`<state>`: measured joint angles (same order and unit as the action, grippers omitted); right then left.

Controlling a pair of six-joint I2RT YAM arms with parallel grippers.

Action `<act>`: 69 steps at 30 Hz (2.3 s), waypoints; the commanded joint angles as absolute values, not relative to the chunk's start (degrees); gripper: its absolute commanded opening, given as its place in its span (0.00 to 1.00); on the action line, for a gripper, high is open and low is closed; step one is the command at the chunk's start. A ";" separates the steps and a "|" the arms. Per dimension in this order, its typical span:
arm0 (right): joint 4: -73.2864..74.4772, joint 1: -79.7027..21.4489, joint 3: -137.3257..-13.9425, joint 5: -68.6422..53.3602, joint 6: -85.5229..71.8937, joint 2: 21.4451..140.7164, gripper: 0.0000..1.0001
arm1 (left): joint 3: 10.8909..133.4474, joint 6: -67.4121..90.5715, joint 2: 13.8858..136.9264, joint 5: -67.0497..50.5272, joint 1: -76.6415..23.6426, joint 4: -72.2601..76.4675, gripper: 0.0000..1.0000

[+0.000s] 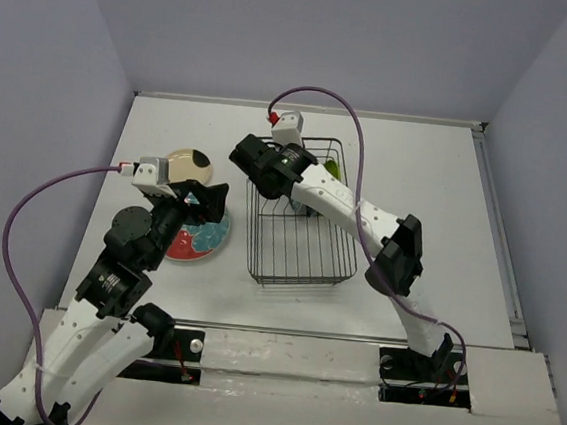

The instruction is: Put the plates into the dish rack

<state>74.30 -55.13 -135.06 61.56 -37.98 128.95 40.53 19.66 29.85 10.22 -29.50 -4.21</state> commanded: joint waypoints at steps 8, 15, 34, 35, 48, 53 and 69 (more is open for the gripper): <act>47.92 -54.14 -108.83 49.84 -30.51 102.68 0.60 | 42.98 23.11 34.71 13.54 -26.38 -3.60 0.99; 37.80 -53.61 -99.33 44.65 -24.79 93.18 0.61 | 43.59 24.96 39.89 10.29 -21.28 -3.52 0.99; 12.75 -53.09 -53.20 17.76 -24.08 54.42 0.52 | 43.50 36.12 67.83 -5.10 9.83 7.90 0.75; 12.40 -53.09 -52.22 17.23 -24.34 53.88 0.52 | 44.72 36.04 69.33 -4.23 10.19 8.00 0.72; 10.90 -53.09 -46.67 15.73 -26.46 49.39 0.52 | 54.31 30.68 92.45 -3.25 16.08 8.44 0.45; 10.63 -53.09 -47.90 15.29 -26.46 51.15 0.52 | 56.95 30.15 99.31 -10.45 16.44 10.63 0.45; 10.02 -53.09 -52.91 10.72 -25.40 56.69 0.55 | 58.36 33.31 102.67 -11.96 17.49 20.03 0.06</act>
<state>13.32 -53.25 -48.97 13.08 -25.89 56.36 58.24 32.51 106.06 -12.67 16.69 15.40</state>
